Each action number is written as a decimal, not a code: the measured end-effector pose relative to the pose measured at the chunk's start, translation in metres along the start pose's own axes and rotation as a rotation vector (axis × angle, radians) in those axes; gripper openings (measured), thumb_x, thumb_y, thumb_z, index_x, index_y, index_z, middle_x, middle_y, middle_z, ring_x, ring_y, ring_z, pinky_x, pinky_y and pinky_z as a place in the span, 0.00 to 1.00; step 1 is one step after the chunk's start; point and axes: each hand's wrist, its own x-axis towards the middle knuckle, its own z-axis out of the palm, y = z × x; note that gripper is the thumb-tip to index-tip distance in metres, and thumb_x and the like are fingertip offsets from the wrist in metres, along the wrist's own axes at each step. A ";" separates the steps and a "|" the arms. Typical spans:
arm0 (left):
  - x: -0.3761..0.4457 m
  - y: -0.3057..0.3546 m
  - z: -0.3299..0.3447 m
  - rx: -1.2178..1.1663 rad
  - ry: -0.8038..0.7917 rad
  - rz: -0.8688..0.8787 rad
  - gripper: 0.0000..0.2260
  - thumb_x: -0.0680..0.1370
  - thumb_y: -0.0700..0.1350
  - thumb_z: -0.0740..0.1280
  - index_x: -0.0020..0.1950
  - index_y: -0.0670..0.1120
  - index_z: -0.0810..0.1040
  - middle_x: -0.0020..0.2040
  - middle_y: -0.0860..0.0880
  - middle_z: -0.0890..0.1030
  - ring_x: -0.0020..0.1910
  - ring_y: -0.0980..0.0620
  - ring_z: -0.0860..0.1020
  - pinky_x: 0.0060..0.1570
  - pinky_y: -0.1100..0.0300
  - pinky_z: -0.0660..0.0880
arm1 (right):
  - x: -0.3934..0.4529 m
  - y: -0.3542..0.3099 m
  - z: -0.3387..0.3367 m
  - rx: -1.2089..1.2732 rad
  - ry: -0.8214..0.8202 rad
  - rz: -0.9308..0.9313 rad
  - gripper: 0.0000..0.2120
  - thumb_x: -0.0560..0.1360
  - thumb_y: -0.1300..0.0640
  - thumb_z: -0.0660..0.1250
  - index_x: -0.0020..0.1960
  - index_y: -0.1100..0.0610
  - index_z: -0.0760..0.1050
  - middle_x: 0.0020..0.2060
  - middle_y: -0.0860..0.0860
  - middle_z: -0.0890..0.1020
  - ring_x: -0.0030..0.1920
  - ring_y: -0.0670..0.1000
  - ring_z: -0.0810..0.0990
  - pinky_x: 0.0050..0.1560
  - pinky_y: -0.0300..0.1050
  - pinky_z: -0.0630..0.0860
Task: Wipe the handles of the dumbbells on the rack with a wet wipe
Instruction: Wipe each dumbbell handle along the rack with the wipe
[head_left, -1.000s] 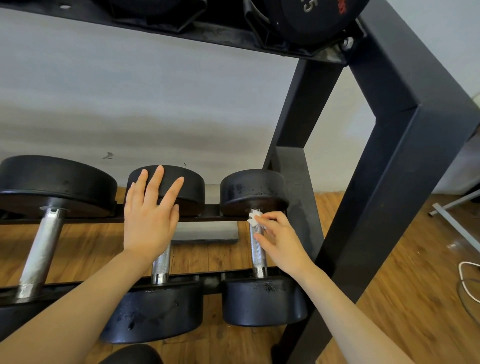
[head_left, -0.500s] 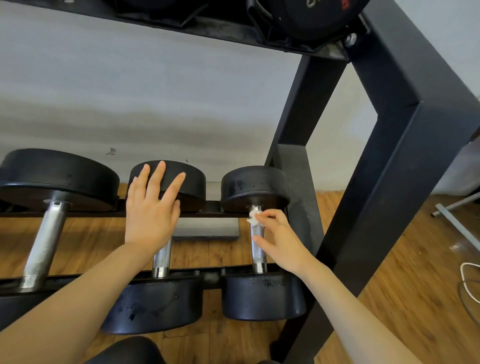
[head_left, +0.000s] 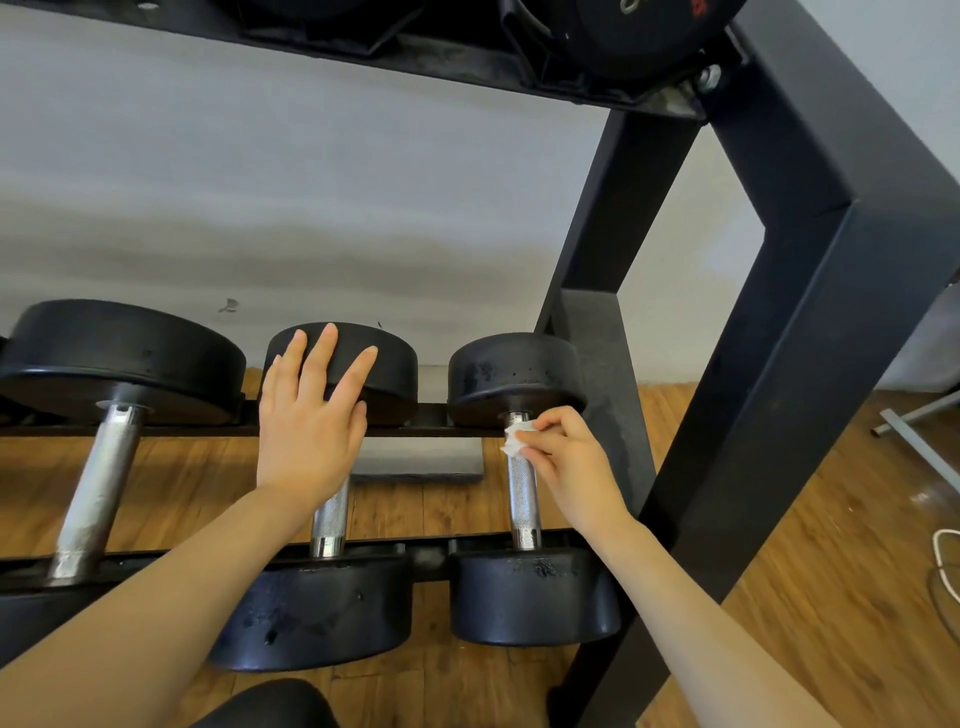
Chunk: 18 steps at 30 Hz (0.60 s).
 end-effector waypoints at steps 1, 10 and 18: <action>0.000 0.000 0.001 0.004 0.004 0.000 0.27 0.76 0.41 0.71 0.74 0.48 0.69 0.75 0.38 0.65 0.74 0.34 0.61 0.70 0.36 0.60 | 0.004 -0.001 0.003 0.019 0.044 0.001 0.05 0.76 0.60 0.69 0.50 0.54 0.74 0.40 0.40 0.77 0.46 0.43 0.79 0.47 0.36 0.75; 0.000 -0.002 0.005 0.021 0.025 0.006 0.28 0.75 0.42 0.71 0.74 0.48 0.69 0.74 0.37 0.66 0.74 0.34 0.61 0.70 0.37 0.59 | 0.010 0.007 -0.002 -0.335 -0.015 -0.113 0.10 0.80 0.45 0.60 0.55 0.48 0.76 0.41 0.36 0.75 0.45 0.35 0.74 0.40 0.26 0.68; 0.000 -0.002 0.008 0.032 0.010 -0.003 0.29 0.75 0.43 0.72 0.75 0.49 0.67 0.74 0.37 0.65 0.74 0.34 0.60 0.71 0.37 0.59 | 0.018 0.004 0.009 -0.626 0.007 -0.409 0.14 0.74 0.59 0.71 0.60 0.56 0.79 0.54 0.50 0.81 0.50 0.50 0.79 0.47 0.45 0.80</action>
